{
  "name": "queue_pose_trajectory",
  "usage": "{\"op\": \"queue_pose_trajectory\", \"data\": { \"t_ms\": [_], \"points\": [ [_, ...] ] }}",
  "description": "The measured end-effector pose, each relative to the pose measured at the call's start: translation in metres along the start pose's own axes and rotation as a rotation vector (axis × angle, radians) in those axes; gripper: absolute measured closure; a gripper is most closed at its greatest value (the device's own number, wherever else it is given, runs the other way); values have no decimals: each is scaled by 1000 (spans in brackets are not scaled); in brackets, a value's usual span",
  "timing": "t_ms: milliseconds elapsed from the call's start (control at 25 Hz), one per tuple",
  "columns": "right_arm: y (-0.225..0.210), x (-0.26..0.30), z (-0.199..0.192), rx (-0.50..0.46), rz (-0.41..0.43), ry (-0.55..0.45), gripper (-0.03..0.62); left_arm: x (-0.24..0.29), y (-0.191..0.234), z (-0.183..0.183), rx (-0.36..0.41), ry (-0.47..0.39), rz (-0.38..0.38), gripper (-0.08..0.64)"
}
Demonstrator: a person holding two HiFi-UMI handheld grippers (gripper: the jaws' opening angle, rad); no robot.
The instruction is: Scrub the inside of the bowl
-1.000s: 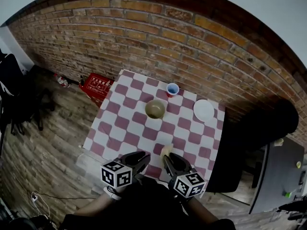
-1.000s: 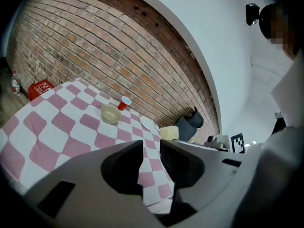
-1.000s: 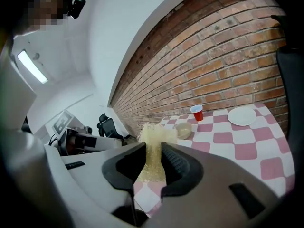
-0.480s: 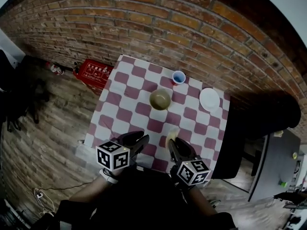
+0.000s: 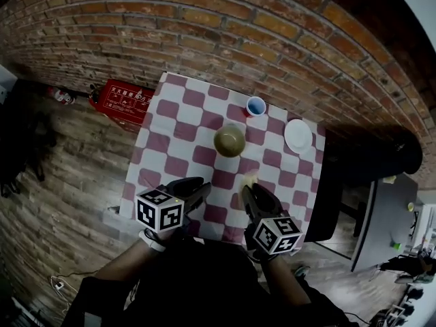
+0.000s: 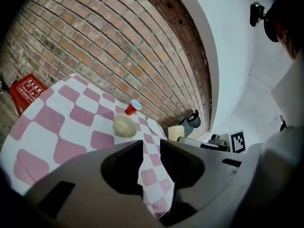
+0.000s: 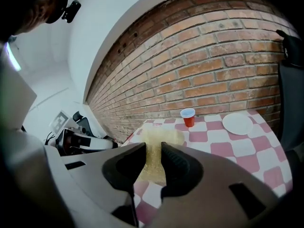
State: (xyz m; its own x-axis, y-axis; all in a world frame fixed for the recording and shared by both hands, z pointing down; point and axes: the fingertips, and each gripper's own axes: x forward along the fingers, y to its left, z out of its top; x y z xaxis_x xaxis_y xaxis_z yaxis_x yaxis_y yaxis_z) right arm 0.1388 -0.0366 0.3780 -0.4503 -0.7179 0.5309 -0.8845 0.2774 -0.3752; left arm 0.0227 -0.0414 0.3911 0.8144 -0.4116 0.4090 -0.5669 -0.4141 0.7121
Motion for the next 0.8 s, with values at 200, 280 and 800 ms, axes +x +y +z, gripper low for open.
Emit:
{"op": "queue_pose_trajectory", "data": {
  "t_ms": [200, 280, 800],
  "points": [
    [-10, 24, 5, -121, 21, 75, 482, 15, 19, 24, 63, 10, 32, 440],
    [-19, 39, 7, -203, 32, 129, 482, 26, 32, 39, 84, 3, 48, 440],
    [-51, 147, 18, -839, 101, 443, 482, 116, 95, 51, 123, 120, 171, 439]
  ]
}}
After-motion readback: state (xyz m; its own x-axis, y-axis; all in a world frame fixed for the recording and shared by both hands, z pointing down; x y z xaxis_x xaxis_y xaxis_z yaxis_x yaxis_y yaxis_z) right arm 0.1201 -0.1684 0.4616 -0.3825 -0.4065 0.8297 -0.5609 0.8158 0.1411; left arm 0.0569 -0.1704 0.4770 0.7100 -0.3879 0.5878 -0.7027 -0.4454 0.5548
